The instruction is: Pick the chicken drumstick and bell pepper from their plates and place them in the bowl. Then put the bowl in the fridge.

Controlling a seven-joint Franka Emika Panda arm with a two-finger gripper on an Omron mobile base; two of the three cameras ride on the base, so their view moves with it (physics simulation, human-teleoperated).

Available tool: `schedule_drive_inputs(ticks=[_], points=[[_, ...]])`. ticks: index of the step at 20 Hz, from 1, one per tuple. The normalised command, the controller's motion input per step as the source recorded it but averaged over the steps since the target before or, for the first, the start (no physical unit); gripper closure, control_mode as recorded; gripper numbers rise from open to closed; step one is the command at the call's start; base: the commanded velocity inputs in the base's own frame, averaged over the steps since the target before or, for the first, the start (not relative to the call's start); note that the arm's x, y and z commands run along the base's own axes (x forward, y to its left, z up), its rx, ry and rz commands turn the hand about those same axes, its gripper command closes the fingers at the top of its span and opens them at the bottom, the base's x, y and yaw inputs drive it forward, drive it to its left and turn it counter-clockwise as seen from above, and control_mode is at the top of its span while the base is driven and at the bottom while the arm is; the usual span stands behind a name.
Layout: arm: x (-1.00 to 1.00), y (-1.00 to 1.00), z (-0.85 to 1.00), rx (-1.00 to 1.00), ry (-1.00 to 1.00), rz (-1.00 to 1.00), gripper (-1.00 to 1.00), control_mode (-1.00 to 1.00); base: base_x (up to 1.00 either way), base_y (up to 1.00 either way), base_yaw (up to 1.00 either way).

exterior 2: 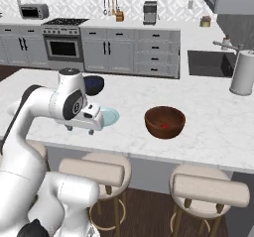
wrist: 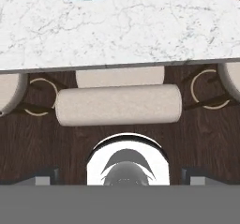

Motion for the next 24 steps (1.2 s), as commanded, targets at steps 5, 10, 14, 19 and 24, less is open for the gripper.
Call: schedule_drive_inputs(ticks=[5, 10, 14, 19, 24], points=[[-0.02, 0.00, 0.00, 0.00, 0.00, 0.00, -1.00, -1.00, 0.00, 0.00, 0.00], [0.00, 0.02, 0.00, 0.00, 0.00, 0.00, -1.00, -1.00, 0.00, 0.00, 0.00], [0.00, 0.08, 0.00, 0.00, 0.00, 0.00, -1.00, 1.00, 0.00, 0.49, 0.00], [0.00, 0.00, 0.00, 0.00, 0.00, 0.00, -1.00, 1.00, 0.00, 0.99, 0.00], [0.00, 0.00, 0.00, 0.00, 0.00, 0.00, -1.00, 1.00, 0.00, 1.00, 0.00]])
